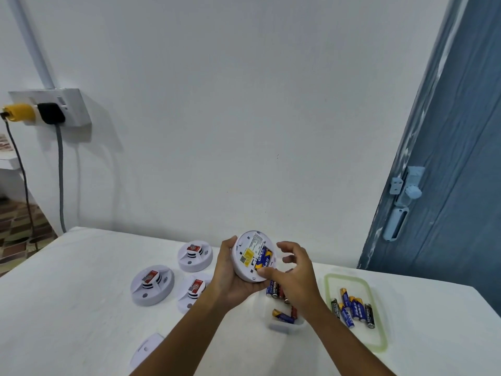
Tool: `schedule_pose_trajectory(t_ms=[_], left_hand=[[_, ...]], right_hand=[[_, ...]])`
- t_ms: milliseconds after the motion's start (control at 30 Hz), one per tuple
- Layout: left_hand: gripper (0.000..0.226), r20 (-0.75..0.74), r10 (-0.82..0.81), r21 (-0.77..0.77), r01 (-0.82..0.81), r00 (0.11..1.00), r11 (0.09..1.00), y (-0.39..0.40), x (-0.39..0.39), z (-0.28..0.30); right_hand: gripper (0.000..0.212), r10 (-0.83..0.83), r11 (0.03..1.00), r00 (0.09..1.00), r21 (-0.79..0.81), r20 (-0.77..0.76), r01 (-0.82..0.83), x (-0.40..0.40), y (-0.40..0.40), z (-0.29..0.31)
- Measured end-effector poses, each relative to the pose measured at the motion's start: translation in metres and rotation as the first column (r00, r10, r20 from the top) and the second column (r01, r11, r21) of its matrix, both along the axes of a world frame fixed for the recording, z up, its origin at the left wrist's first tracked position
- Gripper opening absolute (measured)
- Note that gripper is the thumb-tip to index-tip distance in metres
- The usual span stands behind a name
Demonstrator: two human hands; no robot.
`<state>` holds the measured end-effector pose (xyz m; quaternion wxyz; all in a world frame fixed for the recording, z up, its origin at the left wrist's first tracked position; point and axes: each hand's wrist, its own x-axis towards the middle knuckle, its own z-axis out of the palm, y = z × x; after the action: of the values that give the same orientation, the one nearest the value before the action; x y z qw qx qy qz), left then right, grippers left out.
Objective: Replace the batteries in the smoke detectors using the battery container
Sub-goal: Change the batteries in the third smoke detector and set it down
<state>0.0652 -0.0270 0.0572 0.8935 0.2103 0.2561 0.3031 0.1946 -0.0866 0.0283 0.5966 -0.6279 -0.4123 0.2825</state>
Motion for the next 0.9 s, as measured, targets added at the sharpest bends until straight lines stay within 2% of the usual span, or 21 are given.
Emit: schedule_pose_trajectory(t_ms=[100, 267, 433, 500, 600, 900], left_hand=[[0.050, -0.025, -0.004, 0.033, 0.005, 1.000, 0.999, -0.002, 0.001, 0.002], [0.053, -0.068, -0.004, 0.083, 0.010, 0.998, 0.997, -0.002, 0.003, 0.005], [0.053, -0.035, -0.002, 0.048, 0.003, 0.999, 0.999, -0.005, 0.005, 0.009], [0.053, -0.031, -0.009, 0.053, 0.010, 0.999, 0.999, -0.005, 0.004, 0.011], [0.053, -0.057, -0.020, 0.063, 0.024, 0.998, 0.998, -0.005, 0.003, 0.011], [0.054, -0.088, -0.022, 0.042, 0.026, 0.996, 0.999, -0.007, 0.002, 0.010]], right_hand=[[0.079, 0.016, 1.000, 0.995, -0.025, -0.099, -0.019, 0.000, -0.001, 0.003], [0.083, 0.051, 0.998, 0.978, -0.025, -0.201, -0.058, 0.003, -0.004, 0.012], [0.067, 0.182, 0.982, 0.953, 0.004, -0.241, -0.187, 0.002, -0.008, 0.023], [0.054, 0.256, 0.965, 0.926, 0.020, -0.278, -0.261, 0.005, -0.009, 0.029], [0.029, 0.229, 0.968, 0.909, -0.015, -0.349, -0.250, 0.007, -0.010, 0.040], [0.025, 0.169, 0.974, 0.921, -0.081, -0.352, -0.210, 0.009, -0.008, 0.044]])
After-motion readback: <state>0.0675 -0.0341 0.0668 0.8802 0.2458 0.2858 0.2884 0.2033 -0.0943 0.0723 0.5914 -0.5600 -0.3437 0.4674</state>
